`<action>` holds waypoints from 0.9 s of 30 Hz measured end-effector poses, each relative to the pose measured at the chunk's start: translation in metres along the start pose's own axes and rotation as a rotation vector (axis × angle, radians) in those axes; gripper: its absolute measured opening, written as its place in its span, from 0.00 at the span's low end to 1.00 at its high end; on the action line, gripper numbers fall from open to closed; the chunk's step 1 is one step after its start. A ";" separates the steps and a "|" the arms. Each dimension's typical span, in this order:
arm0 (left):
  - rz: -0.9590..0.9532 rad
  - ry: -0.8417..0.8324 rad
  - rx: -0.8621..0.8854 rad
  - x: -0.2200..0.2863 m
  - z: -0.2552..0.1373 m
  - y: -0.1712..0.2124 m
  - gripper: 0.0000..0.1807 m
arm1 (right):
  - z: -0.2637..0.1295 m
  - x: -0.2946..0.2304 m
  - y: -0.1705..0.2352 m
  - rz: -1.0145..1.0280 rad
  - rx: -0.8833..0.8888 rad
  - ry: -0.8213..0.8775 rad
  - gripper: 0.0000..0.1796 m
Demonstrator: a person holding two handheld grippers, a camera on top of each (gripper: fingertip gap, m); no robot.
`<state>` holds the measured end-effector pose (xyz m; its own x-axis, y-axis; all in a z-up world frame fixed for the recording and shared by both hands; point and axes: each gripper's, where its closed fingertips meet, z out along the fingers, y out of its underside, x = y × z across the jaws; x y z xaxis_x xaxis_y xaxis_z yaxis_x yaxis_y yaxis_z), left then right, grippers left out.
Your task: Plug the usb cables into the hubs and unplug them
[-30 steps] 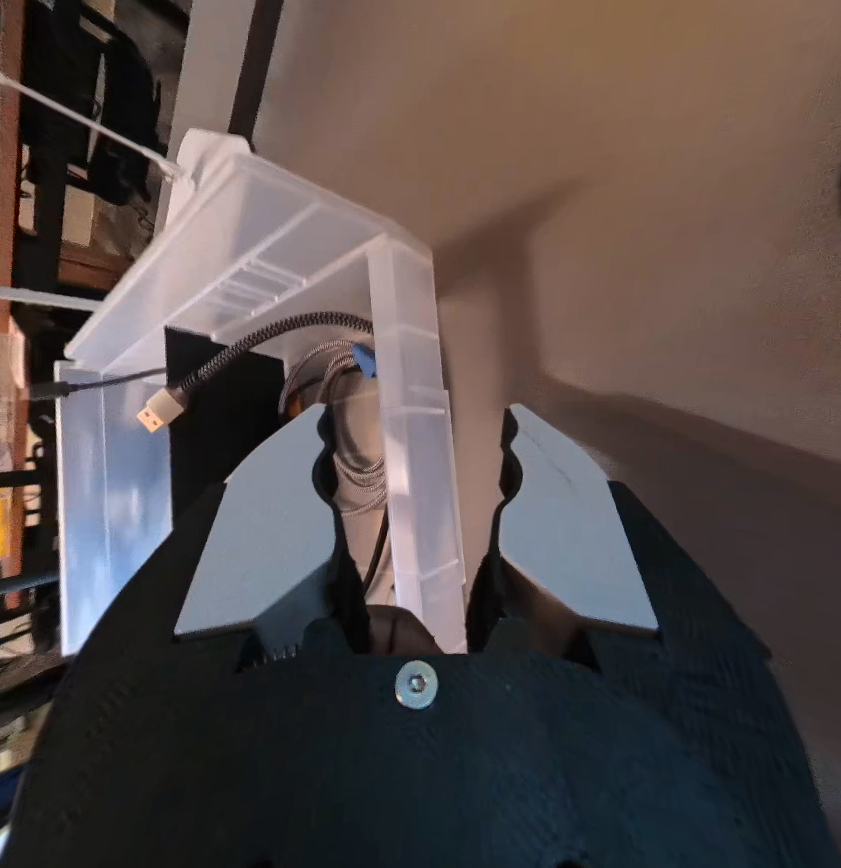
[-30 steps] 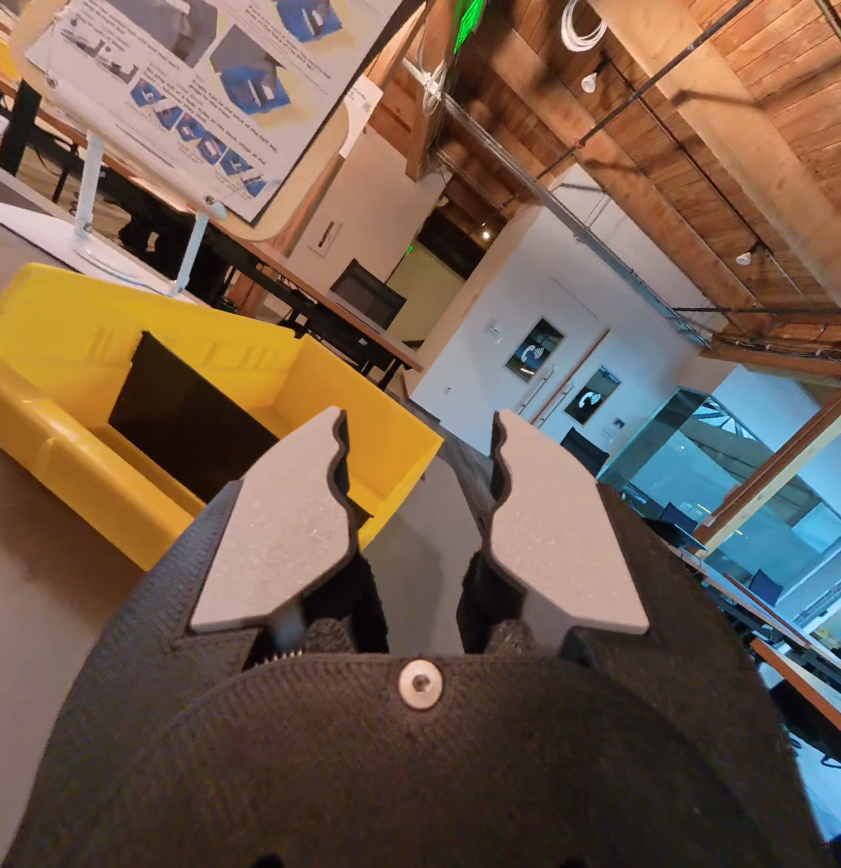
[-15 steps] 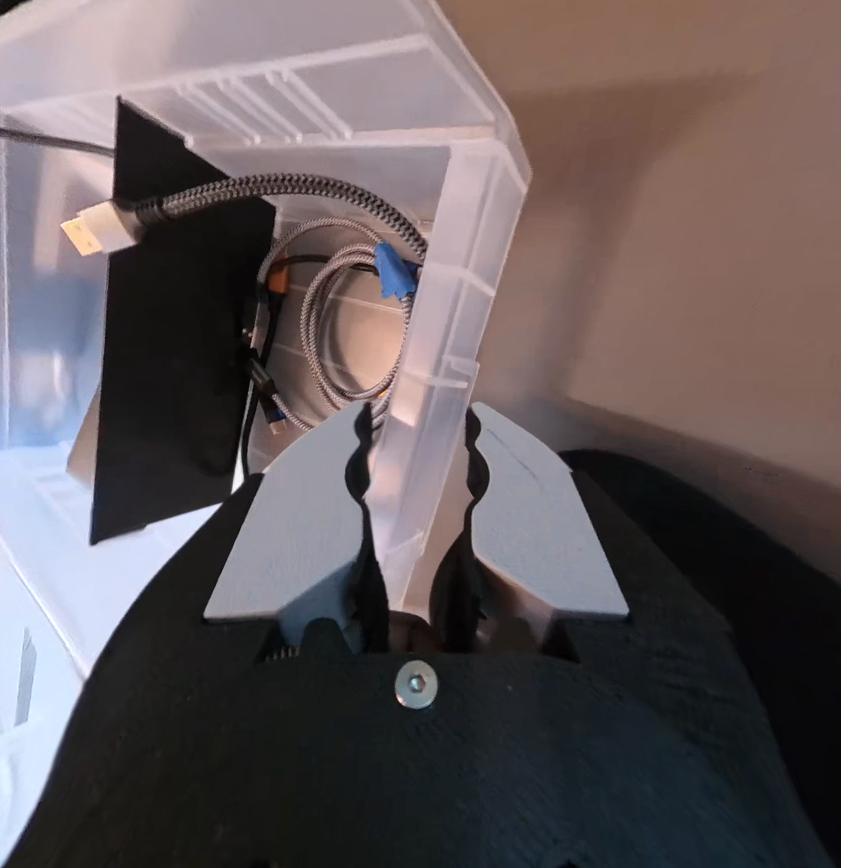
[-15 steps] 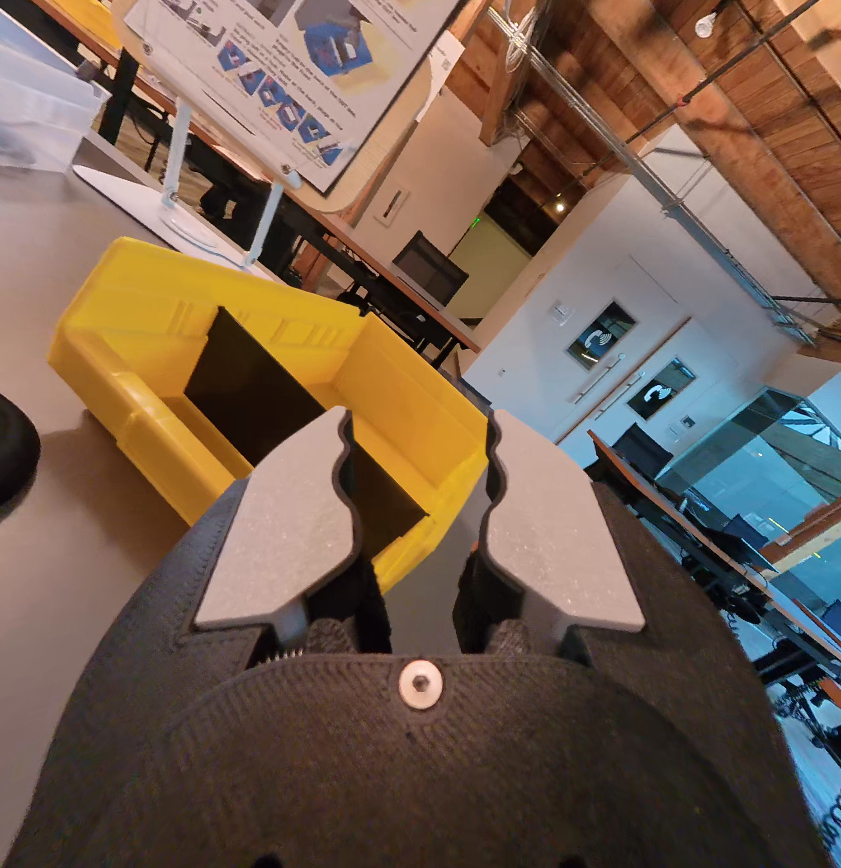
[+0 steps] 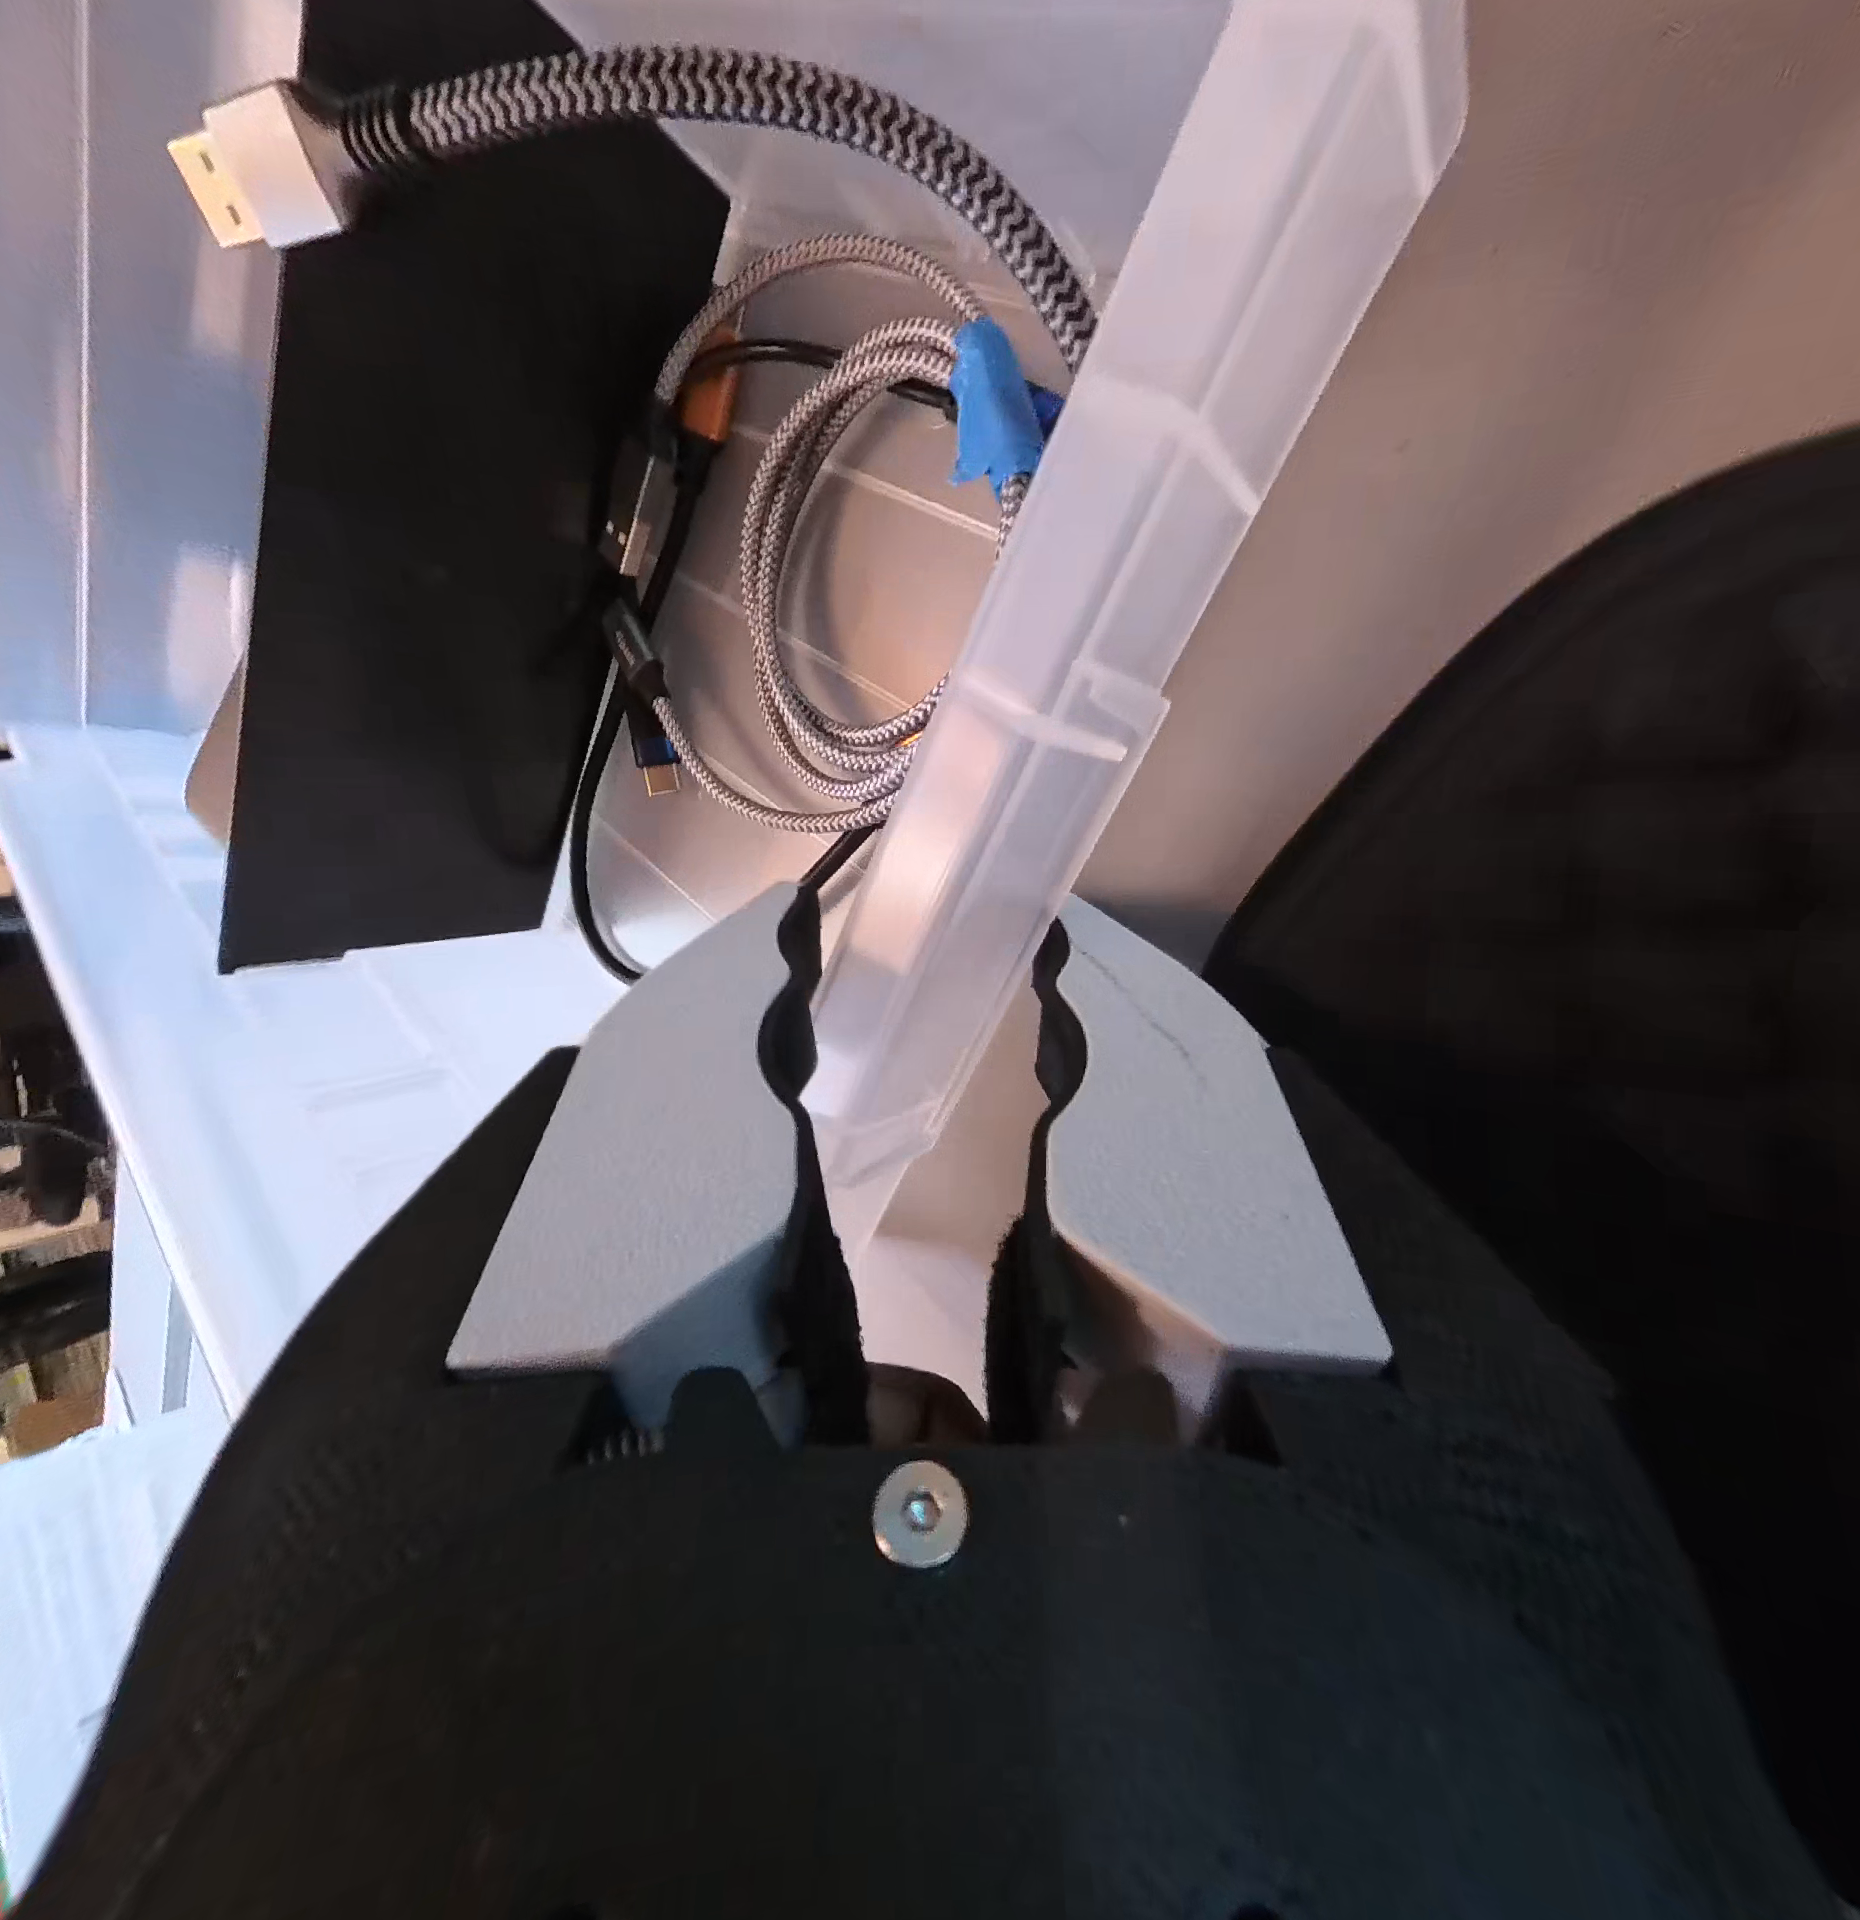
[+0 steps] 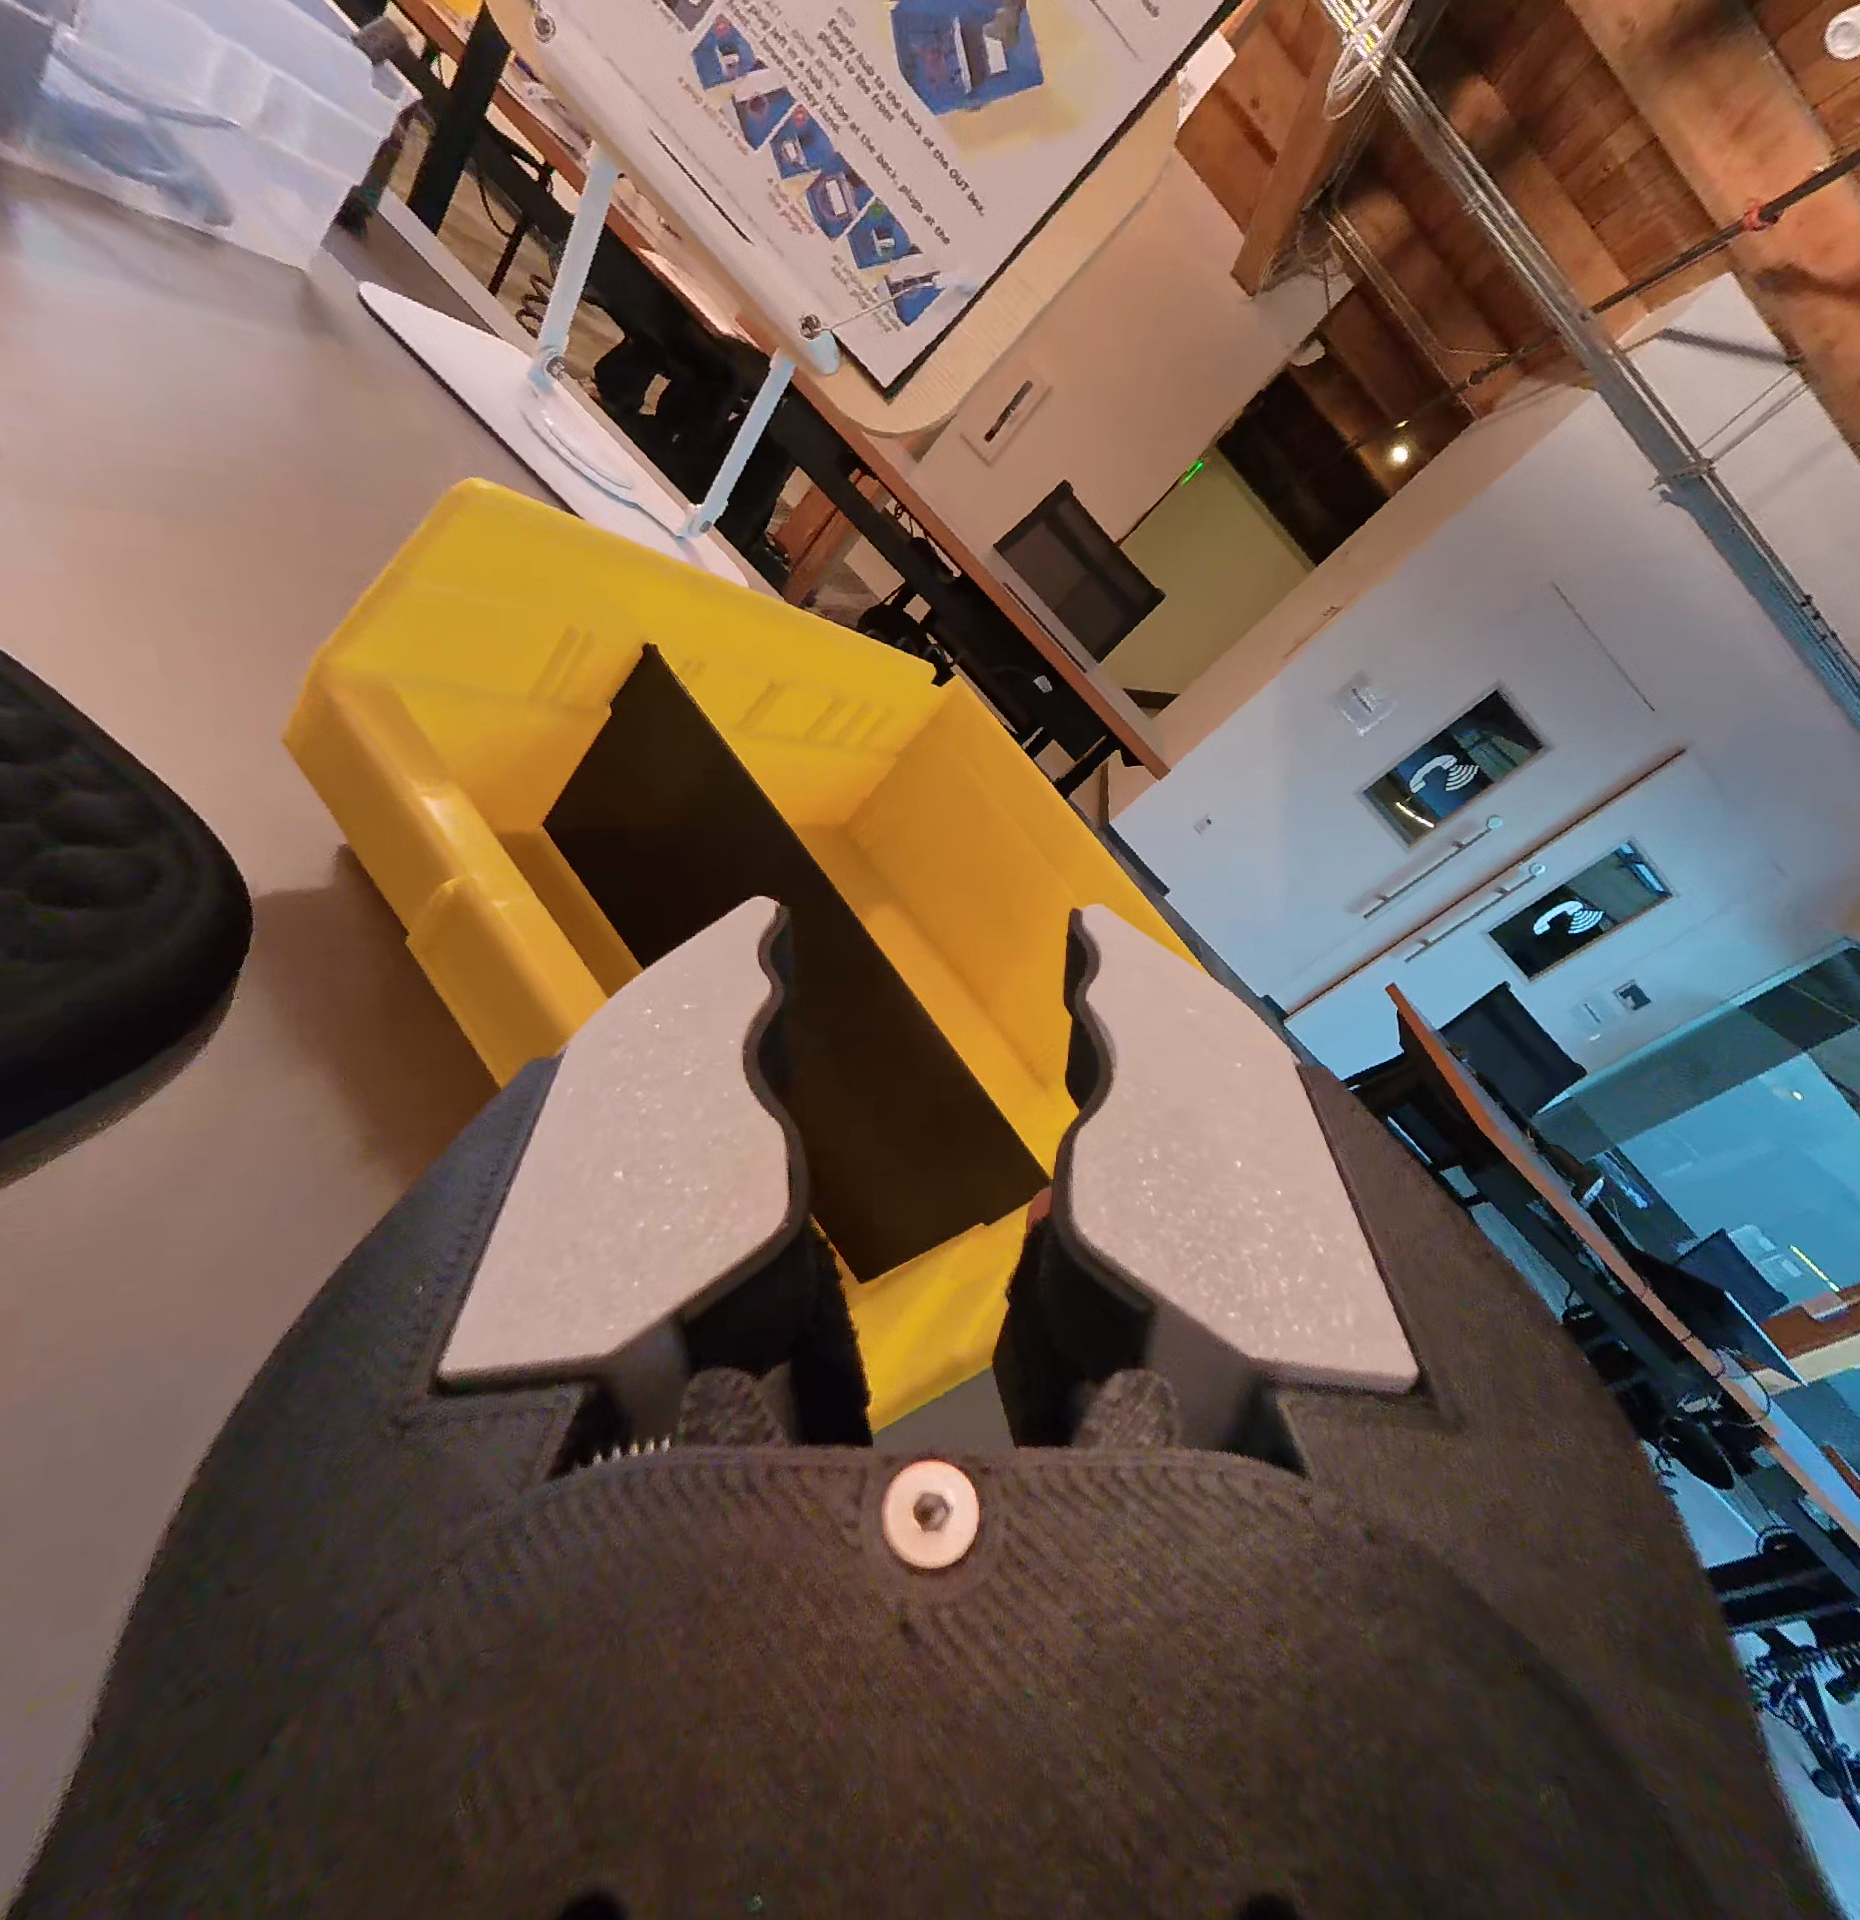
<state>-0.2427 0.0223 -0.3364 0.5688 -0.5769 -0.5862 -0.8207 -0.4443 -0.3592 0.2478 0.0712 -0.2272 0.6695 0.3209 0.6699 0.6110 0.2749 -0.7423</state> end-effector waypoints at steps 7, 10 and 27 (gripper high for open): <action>-0.016 -0.049 -0.036 -0.014 -0.013 0.047 0.22 | 0.000 -0.044 -0.013 -0.053 0.013 -0.251 0.22; -0.023 -0.059 -0.052 -0.019 -0.020 0.066 0.22 | 0.002 -0.076 -0.006 -0.087 -0.077 -0.404 0.22; 0.190 -0.130 -0.047 -0.033 -0.057 0.154 0.20 | -0.002 -0.051 0.081 -0.491 -0.630 -0.286 0.20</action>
<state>-0.3847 -0.0664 -0.3310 0.3898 -0.5614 -0.7300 -0.9074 -0.3694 -0.2005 0.2641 0.0750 -0.3220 0.1858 0.5375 0.8226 0.9824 -0.0863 -0.1655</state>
